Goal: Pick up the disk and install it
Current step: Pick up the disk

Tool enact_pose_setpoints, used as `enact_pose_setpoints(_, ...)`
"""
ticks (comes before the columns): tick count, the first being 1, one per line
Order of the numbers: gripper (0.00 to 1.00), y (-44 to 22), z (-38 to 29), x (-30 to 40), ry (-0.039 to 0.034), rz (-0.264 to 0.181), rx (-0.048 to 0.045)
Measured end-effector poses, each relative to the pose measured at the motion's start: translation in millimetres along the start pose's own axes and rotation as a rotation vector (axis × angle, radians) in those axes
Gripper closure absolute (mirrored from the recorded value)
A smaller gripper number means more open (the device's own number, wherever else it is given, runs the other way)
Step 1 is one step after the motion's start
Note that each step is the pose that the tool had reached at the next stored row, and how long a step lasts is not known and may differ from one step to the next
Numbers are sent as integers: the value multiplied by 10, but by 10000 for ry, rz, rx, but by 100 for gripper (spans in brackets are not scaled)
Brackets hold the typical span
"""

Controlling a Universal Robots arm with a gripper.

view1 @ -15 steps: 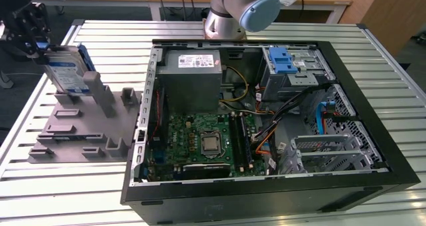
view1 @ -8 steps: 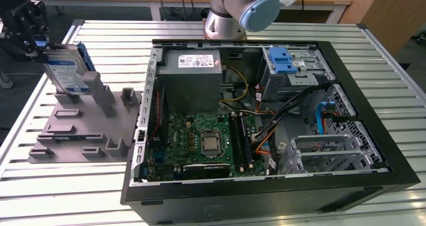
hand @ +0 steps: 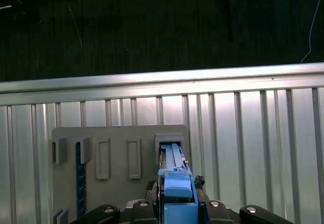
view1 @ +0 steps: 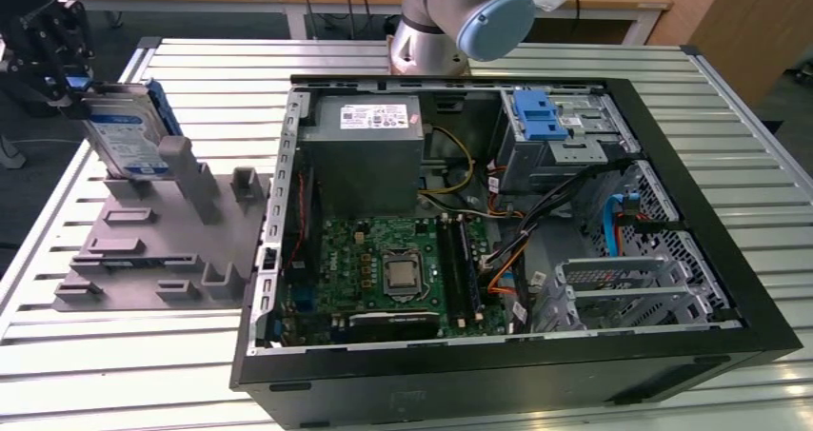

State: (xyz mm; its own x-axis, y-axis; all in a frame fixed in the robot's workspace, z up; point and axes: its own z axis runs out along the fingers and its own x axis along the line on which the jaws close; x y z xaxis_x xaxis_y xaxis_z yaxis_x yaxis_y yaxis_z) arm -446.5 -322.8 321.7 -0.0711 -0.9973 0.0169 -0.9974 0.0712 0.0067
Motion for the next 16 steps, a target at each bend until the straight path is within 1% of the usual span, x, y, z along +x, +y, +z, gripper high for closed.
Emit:
enact_pose_setpoints(3,64,0,-5,0,1,0,-1)
enact_pose_setpoints(5,64,0,-32,1,0,0,-1)
enact_pose_setpoints(16,64,0,-59,1,0,-1,-1)
